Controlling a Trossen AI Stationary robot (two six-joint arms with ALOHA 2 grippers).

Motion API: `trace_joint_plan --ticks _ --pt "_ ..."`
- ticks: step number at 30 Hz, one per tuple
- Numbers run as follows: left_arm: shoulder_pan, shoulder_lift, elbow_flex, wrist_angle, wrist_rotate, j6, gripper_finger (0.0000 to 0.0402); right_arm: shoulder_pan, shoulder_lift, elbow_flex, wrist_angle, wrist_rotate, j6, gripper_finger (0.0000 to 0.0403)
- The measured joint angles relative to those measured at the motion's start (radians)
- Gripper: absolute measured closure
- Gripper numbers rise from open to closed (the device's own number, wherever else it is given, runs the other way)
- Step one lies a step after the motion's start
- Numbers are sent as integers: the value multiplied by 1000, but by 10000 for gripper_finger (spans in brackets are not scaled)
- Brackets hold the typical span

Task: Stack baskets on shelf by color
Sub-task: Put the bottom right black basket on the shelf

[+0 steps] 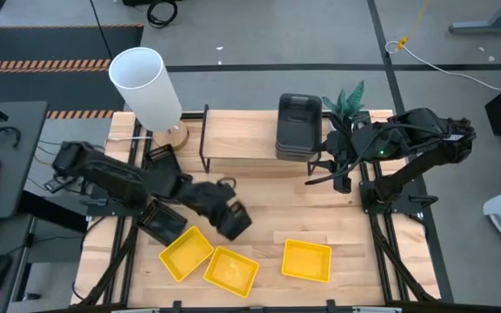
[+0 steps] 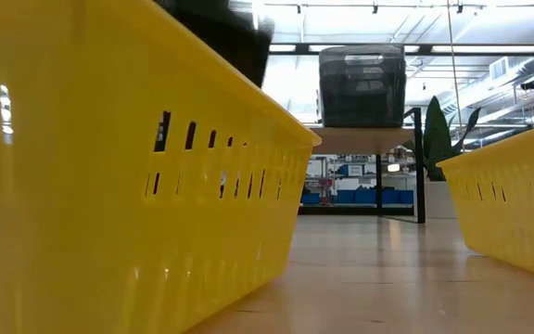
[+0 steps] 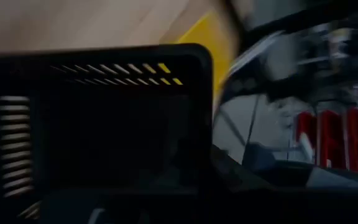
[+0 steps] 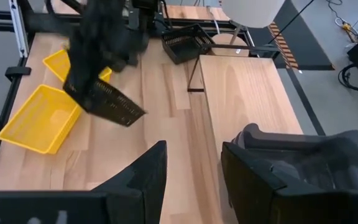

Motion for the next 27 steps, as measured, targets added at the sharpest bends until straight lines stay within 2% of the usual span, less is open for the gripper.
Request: trace_joint_plan --ticks 6,10,13,19,24,27 --pt "76 -54 242 -228 -68 198 397 0 0 0 3 0 -2 245" --pt "165 -38 427 -423 -69 358 397 0 0 0 14 0 -2 245" --pt "241 -32 517 -508 -49 469 397 0 0 0 15 0 7 245" --pt "401 -32 576 -604 29 662 397 0 0 0 16 7 6 245" --pt "469 -5 568 -620 23 927 397 0 0 0 16 8 6 245" --pt "479 22 567 -648 -23 1121 397 0 0 0 16 10 9 245"
